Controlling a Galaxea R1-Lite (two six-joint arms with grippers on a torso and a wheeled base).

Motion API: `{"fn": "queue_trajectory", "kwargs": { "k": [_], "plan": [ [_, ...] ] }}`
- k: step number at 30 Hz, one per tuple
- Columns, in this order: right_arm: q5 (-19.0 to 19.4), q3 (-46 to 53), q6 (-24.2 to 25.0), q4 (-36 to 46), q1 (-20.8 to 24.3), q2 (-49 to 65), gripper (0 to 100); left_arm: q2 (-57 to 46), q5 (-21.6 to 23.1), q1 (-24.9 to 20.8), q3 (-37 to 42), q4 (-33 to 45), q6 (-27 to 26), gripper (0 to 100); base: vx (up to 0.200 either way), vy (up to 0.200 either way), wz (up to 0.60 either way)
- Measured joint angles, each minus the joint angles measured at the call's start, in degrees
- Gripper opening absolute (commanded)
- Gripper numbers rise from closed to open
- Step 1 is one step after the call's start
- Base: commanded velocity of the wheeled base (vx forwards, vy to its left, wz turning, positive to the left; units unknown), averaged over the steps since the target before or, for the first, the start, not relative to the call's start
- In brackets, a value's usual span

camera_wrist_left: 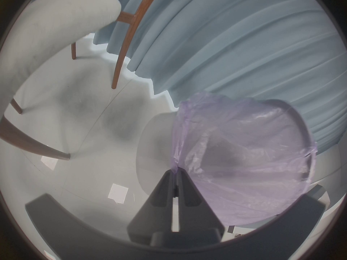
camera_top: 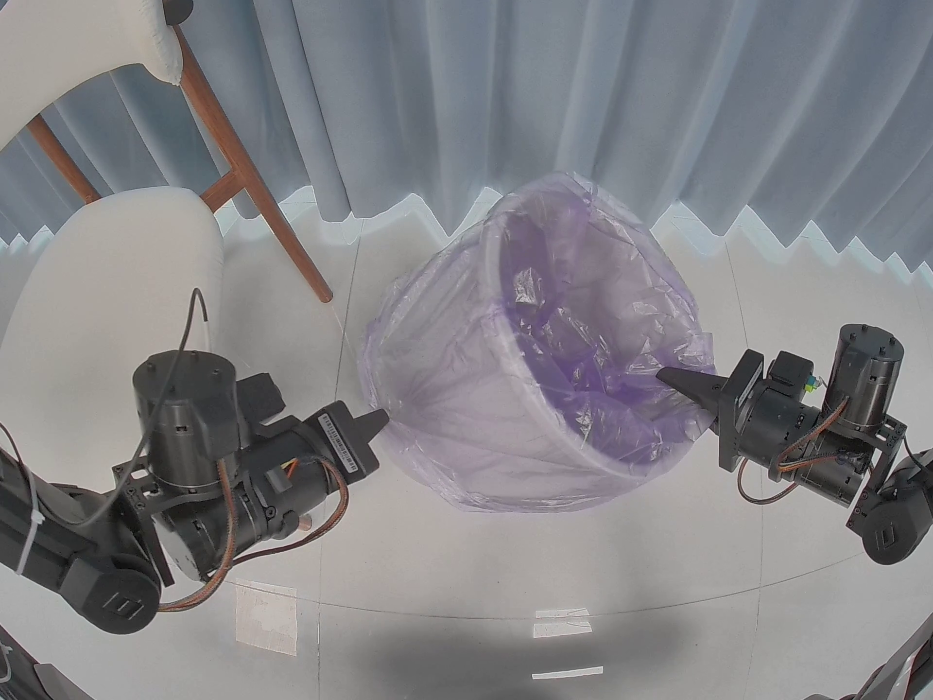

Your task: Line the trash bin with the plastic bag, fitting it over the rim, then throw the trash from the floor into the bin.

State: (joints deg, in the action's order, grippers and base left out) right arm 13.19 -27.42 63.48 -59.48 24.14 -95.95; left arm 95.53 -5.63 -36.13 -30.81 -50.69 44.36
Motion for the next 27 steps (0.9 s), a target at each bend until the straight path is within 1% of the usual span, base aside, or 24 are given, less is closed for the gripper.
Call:
{"fn": "queue_trajectory", "kwargs": {
  "k": [1, 2, 11, 16, 18, 23, 27],
  "plan": [
    [0.0, 0.1, -0.1, 0.0, 0.0, 0.0, 0, -0.7, 0.0, 0.0, 0.4, 0.1, 0.0, 0, 0.0, 0.0, 0.0],
    [0.0, 0.1, -0.2, 0.0, 0.0, 0.0, 0, -1.4, 0.0, 0.1, 1.0, 0.2, 0.0, 100, 0.0, 0.0, 0.0],
    [-0.1, 0.3, -1.1, 0.0, 0.0, -0.3, 0, -6.7, 0.1, -0.7, 7.2, 0.5, -0.2, 100, 0.0, 0.0, 0.0],
    [-0.7, 0.5, -4.1, 0.0, 0.0, -0.8, 0, -9.6, 0.0, -0.8, 10.2, 0.3, -1.9, 100, 0.0, 0.0, 0.0],
    [-1.3, 0.6, -7.2, 0.0, 0.0, -1.1, 0, -10.9, 0.0, -0.7, 10.7, 0.2, -2.2, 100, 0.0, 0.0, 0.0],
    [-3.7, 0.9, -17.7, 0.9, 0.1, -2.0, 0, -12.8, 0.2, -0.6, 11.1, 0.4, -3.4, 100, 0.0, 0.0, 0.0],
    [-7.9, 1.0, -27.7, 2.4, 0.2, -3.1, 0, -13.3, 0.4, -1.2, 11.1, 0.4, -5.1, 100, 0.0, 0.0, 0.0]
  ]
}}
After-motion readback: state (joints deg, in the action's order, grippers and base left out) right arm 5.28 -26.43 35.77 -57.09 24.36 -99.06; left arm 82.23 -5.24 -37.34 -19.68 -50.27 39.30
